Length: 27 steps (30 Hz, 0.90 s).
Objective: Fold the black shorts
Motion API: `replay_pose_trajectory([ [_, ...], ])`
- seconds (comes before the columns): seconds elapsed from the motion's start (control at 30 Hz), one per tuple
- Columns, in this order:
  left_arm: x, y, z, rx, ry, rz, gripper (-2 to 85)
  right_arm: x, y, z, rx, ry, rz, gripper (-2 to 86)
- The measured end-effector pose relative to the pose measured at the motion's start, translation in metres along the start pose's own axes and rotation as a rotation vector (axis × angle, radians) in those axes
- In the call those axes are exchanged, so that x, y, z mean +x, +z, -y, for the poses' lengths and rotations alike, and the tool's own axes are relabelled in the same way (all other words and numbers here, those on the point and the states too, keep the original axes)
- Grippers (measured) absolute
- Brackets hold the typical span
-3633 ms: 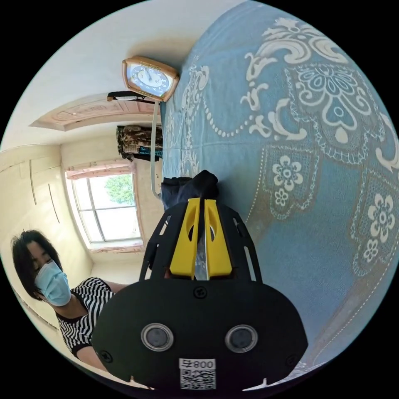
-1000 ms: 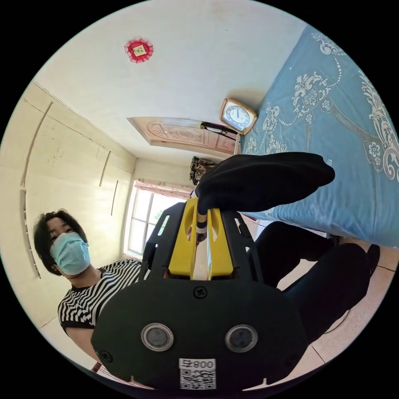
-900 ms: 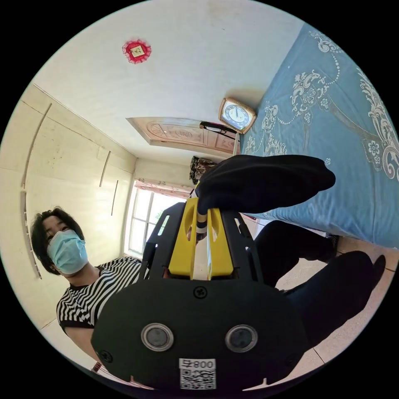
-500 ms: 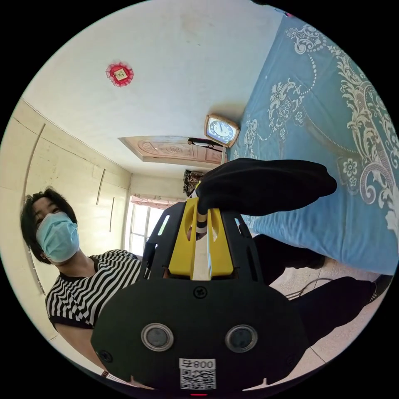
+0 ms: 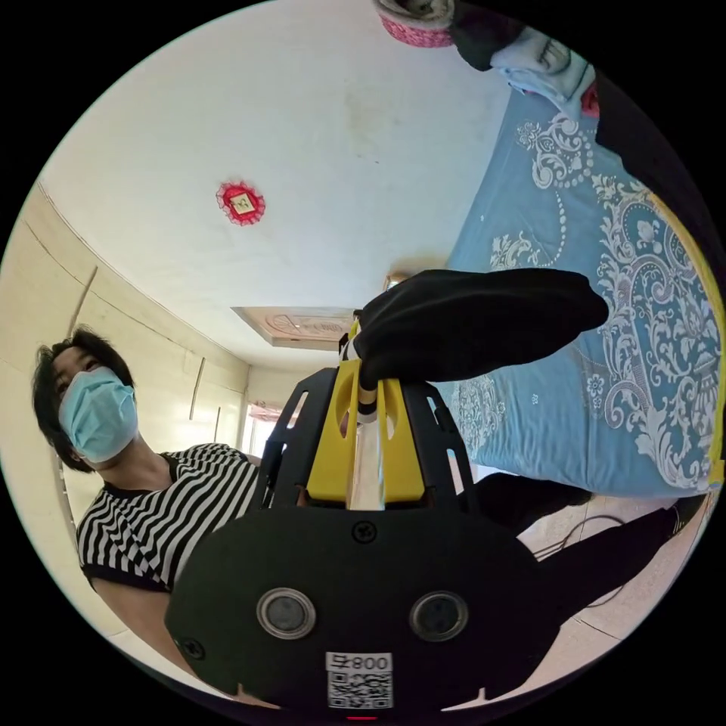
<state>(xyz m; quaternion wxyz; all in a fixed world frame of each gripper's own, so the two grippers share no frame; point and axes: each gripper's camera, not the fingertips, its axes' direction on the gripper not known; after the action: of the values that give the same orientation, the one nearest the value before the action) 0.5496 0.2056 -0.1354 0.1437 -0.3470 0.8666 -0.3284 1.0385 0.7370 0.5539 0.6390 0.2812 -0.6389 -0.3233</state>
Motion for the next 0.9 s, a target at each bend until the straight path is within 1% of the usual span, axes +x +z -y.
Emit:
replay_pose_trajectory([
  [0.1,-0.020,0.050,0.020,-0.063,0.022,0.013,6.4,-0.061,-0.035,-0.017,0.040,-0.002,0.010,0.2],
  [0.23,-0.060,0.139,0.044,-0.163,0.049,0.008,6.5,-0.141,-0.098,-0.041,0.130,-0.012,0.020,0.3],
  [0.37,-0.108,0.233,0.059,-0.242,0.075,-0.040,6.5,-0.225,-0.167,-0.063,0.214,-0.044,-0.002,0.2],
  [0.4,-0.116,0.246,0.061,-0.254,0.077,-0.049,6.5,-0.237,-0.176,-0.066,0.225,-0.050,-0.010,0.2],
  [0.47,-0.150,0.292,0.069,-0.303,0.082,-0.077,6.4,-0.280,-0.208,-0.077,0.262,-0.063,-0.037,0.2],
  [0.6,-0.208,0.338,0.081,-0.360,0.086,-0.098,6.2,-0.336,-0.239,-0.091,0.319,-0.062,-0.049,0.1],
  [0.77,-0.316,0.377,0.105,-0.447,0.051,-0.120,6.2,-0.411,-0.257,-0.114,0.397,-0.033,-0.084,0.2],
  [0.9,-0.389,0.401,0.120,-0.517,0.020,-0.084,6.1,-0.455,-0.269,-0.127,0.436,0.004,-0.115,0.3],
])
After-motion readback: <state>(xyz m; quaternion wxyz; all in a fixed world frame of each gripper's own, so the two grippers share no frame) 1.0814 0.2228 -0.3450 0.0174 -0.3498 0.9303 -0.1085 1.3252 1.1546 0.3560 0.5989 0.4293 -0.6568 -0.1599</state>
